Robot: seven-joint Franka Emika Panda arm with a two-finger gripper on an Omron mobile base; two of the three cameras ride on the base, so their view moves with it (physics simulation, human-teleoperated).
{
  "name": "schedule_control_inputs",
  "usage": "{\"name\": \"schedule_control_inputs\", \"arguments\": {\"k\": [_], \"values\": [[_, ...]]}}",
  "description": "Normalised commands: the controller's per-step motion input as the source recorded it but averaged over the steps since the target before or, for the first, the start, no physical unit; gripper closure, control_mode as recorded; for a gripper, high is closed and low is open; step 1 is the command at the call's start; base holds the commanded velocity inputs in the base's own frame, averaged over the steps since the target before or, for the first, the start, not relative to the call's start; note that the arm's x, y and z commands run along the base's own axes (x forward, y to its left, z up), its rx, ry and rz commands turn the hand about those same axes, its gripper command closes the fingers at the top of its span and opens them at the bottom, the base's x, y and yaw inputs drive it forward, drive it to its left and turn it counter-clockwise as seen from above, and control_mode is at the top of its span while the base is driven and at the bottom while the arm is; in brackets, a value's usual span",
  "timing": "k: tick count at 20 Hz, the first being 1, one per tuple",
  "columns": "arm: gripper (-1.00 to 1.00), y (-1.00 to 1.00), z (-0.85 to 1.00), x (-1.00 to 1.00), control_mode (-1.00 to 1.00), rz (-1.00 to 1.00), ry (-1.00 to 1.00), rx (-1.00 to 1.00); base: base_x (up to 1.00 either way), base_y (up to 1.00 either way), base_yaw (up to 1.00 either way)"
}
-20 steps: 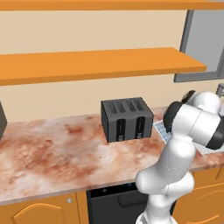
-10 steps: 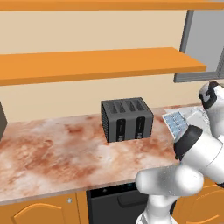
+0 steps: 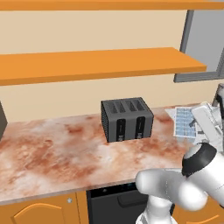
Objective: The ice cube tray has been filled with water. Take the tray and place it in the freezer to make ice. Close the freezer door after placing the tray.
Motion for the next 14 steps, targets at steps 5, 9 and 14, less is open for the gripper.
{"name": "schedule_control_inputs", "arguments": {"k": [5,9,14], "values": [[1.00,0.16,0.28,-0.40,-1.00,-0.16,-0.06,-0.02,0.00,0.00,0.00],[1.00,0.12,0.38,-0.33,-1.00,-0.01,-0.03,-0.12,0.00,0.00,0.00],[1.00,0.04,0.24,-0.08,-1.00,0.00,0.00,-0.06,0.00,0.00,0.00]]}}
